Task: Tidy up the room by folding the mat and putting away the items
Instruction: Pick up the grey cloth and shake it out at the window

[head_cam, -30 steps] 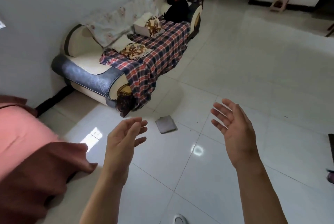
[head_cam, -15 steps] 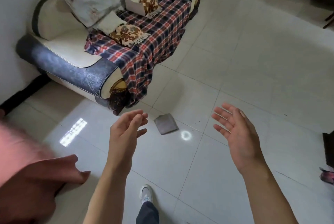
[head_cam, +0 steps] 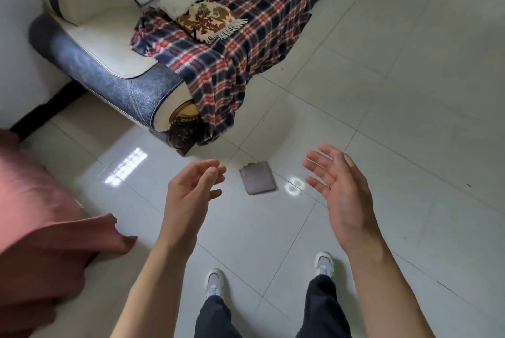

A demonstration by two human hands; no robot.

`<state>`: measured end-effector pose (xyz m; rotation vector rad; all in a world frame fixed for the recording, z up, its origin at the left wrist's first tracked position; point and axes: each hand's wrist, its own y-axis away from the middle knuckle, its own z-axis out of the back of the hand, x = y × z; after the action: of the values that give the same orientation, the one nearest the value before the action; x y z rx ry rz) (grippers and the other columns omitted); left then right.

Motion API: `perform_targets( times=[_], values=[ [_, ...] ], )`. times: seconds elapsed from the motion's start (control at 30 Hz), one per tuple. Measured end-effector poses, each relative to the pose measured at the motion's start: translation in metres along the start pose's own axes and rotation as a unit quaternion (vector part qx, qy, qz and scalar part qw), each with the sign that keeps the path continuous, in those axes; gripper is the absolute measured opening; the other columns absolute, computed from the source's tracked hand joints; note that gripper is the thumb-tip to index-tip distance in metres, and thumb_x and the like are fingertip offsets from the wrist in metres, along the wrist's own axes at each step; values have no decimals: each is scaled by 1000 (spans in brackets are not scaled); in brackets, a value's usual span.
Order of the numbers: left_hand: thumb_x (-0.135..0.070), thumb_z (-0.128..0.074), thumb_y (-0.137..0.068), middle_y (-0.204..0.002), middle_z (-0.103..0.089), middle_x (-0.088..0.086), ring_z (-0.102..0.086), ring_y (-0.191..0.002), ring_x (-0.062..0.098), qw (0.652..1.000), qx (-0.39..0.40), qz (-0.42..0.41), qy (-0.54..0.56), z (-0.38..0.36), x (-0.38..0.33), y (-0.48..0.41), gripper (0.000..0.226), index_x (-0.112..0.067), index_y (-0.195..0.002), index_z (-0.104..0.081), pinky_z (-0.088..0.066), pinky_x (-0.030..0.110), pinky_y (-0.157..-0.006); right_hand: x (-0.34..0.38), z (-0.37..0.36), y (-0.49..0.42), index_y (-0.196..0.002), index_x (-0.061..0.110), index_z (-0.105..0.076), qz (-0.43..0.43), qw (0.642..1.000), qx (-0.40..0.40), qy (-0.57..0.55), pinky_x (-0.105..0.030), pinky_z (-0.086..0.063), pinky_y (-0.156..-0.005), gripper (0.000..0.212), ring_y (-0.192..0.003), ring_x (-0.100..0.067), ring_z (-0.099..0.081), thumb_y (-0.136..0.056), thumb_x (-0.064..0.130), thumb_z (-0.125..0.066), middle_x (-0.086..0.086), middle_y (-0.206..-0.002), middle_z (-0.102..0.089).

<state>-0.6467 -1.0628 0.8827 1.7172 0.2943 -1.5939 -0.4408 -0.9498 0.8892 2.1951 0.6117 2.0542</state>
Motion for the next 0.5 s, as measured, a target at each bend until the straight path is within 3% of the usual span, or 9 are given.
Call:
perform_targets(
  times=[0.27,0.5],
  values=[
    [-15,-55,-102,-104,-77,5,-70,-105,25,997,-80,-14,11,-146,-13,10,17,-14,-109,-70,-57,43,-88,35,109,-88,-130,24,-59,1,994,113,10,-43,-49,-103,44,-117,-12,-65,-95,46,-45,4,-120,-72],
    [-18,-56,-101,-104,-77,3,-71,-104,21,996,-93,1,16,-226,-8,-11,19,-13,-112,-70,-58,41,-88,47,174,-151,-126,24,-62,-18,991,125,40,-44,-48,-106,27,-116,-11,-65,-106,29,-44,3,-119,-72]
  ],
)
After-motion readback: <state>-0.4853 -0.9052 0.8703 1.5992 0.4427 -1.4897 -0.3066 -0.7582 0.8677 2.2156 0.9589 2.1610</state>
